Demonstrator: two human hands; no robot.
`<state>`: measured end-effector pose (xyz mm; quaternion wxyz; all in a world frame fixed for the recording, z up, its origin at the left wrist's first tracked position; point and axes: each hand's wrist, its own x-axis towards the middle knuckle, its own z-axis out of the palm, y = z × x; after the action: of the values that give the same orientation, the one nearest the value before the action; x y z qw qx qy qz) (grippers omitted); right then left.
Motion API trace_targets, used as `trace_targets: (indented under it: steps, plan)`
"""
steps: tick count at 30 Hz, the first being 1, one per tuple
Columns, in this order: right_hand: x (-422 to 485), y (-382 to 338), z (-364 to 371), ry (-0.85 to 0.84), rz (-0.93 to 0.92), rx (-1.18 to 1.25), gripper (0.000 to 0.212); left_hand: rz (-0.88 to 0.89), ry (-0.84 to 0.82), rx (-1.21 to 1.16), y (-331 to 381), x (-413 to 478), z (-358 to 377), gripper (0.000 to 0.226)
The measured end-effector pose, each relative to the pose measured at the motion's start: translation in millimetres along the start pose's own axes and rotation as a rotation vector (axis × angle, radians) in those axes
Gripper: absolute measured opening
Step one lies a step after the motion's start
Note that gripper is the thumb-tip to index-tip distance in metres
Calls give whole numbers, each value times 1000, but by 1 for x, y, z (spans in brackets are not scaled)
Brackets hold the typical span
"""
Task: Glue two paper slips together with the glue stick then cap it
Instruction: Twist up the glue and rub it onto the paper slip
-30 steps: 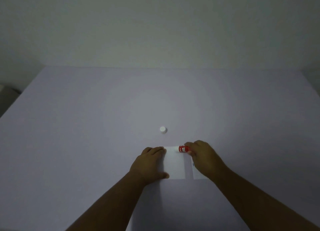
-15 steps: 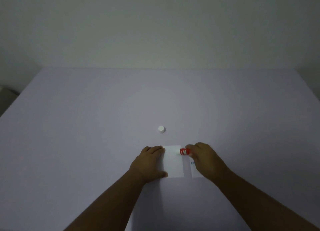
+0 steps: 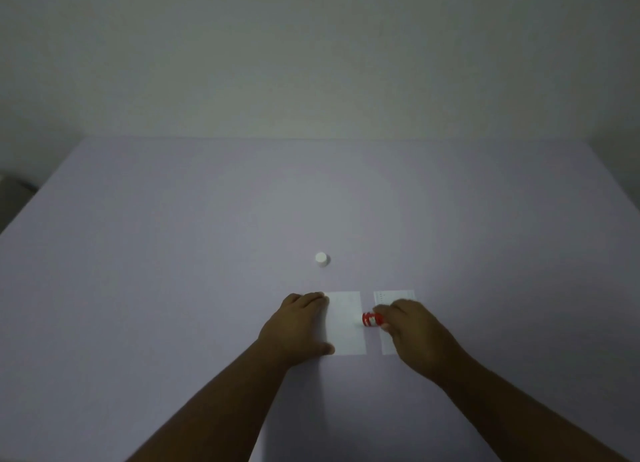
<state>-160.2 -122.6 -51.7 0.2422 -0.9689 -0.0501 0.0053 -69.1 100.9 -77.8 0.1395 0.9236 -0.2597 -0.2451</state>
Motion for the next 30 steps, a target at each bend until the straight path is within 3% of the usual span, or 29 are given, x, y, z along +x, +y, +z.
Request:
trace_targets:
  steps: [5,11,22,27,30]
  plan:
    - [3,3,2,19,93,11,27,-3,-4,1,-1,1,1,98]
    - [-35,-4,4,-6,40,18,27,-13,-6,-3,0,1,2,99]
    - [-8,-10,-2,57,15,-25,26,-22,-17,-12,4,-2,-3,97]
    - [-18,-9,-2,240,133,57,24,-29,-22,-7,4,-1,-2,98]
    - [-11,-10,-8,374,400,357,22,-33,-25,-31,5,-2,-3,98]
